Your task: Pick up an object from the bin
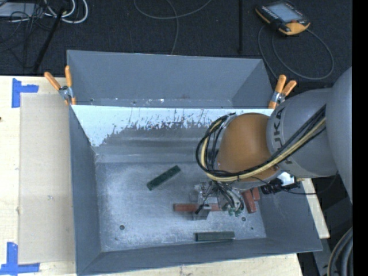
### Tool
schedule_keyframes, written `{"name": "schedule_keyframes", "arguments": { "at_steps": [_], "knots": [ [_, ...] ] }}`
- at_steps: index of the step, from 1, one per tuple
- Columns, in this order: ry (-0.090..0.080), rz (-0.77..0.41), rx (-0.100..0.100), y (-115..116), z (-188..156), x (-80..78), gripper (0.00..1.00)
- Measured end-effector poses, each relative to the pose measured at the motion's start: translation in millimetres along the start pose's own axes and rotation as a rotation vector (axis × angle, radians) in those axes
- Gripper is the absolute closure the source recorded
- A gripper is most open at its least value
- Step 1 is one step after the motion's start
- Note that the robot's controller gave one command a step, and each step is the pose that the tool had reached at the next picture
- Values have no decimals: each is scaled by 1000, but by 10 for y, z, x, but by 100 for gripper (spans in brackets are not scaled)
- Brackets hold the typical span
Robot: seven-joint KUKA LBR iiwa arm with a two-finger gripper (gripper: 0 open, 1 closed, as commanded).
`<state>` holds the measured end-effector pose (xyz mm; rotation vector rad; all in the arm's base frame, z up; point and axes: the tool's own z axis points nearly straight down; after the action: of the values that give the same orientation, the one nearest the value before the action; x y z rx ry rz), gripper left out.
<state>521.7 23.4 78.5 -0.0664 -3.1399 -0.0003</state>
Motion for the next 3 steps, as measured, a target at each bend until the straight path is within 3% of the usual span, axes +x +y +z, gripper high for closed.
{"name": "schedule_keyframes", "arguments": {
  "at_steps": [1,2,3],
  "knots": [
    [0,0,0,0,0,0,100],
    [7,19,-1,-199,-449,-183,100],
    [5,39,2,-73,-1042,-25,100]
  ]
}}
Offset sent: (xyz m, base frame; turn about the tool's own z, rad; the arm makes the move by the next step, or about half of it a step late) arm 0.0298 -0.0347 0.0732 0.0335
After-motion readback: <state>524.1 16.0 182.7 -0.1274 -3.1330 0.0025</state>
